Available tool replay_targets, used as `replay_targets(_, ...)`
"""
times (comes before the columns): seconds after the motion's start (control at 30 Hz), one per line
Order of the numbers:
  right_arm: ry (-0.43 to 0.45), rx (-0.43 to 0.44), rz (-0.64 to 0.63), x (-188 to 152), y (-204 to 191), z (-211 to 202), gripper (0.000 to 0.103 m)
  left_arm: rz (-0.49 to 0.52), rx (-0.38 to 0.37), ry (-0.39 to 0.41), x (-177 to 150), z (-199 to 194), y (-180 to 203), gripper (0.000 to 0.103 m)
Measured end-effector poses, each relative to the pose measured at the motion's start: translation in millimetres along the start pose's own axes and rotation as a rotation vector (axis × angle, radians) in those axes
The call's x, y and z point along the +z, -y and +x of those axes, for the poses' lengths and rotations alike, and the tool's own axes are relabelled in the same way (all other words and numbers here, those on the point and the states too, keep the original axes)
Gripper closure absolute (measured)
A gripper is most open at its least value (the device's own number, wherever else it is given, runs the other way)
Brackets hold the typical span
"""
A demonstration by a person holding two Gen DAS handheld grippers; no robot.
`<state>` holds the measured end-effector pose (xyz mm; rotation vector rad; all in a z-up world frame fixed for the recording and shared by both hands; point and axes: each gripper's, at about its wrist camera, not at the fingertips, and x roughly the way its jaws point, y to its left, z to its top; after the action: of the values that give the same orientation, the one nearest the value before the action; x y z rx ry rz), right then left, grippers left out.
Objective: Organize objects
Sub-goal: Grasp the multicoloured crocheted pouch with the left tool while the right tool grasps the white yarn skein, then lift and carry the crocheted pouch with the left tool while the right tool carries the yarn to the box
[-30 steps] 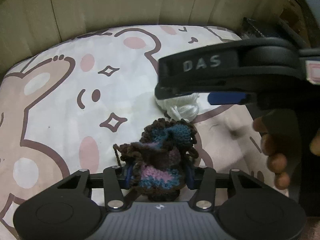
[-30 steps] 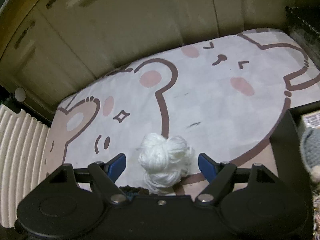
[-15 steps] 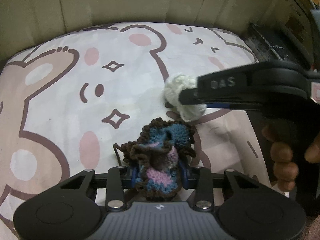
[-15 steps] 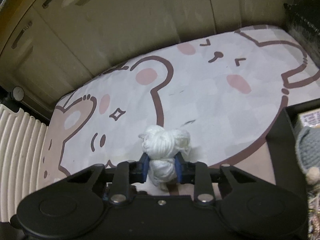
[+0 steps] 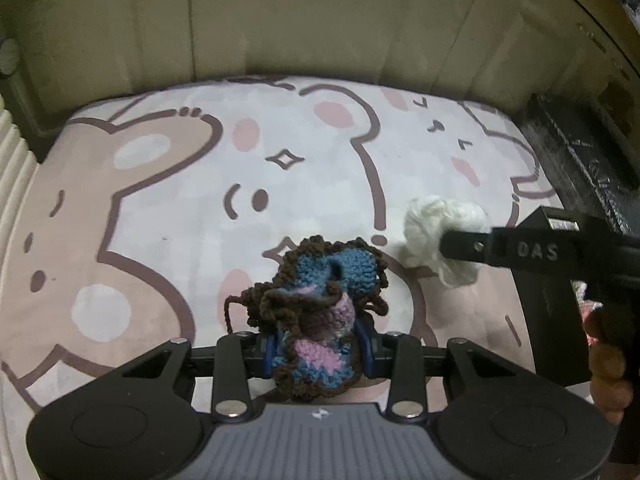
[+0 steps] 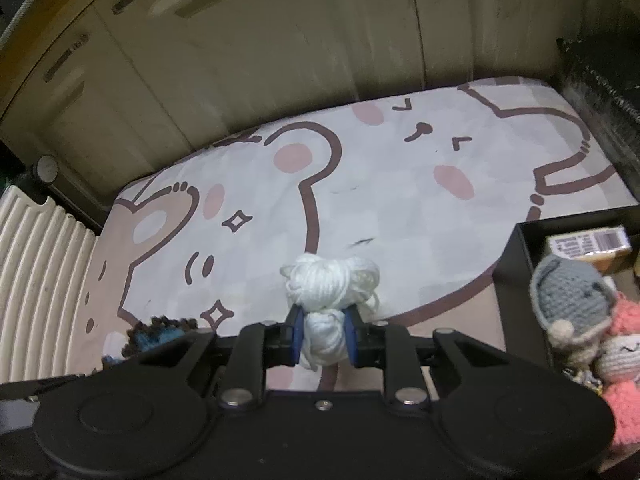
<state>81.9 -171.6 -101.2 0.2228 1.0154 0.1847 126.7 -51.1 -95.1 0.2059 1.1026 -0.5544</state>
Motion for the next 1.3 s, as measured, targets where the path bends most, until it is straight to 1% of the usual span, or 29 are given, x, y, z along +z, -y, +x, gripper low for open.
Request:
replay_targets(0.37, 0.047, 0.019, -0.036, -5.0, -1.1, -41.8, 0.084, -0.041, 0.025, 0.067, -2.4, -36.8, -0.7, 0.064)
replay_targets(0.6, 0.080, 0.021, -0.063, -10.2, -0.8, -69.4, 0.084, -0.061, 0.034, 0.106, -6.1, -61.1, 4.7, 0.064)
replay_targets(0.8, 0.110, 0.021, -0.085, -14.3, 0.4, -92.5, 0.084, -0.063, 0.056, 0.137, -9.9, -79.1, 12.8, 0.064)
replay_targets(1.13, 0.148, 0.007, -0.124, -19.8, 2.8, -119.3, 0.084, -0.061, 0.076, 0.173, -14.4, -95.6, 24.8, 0.064)
replay_targets(1.3, 0.160, -0.002, -0.149, -22.2, 5.0, -127.8, 0.084, -0.064, 0.083, 0.172, -15.8, -96.1, 28.0, 0.064)
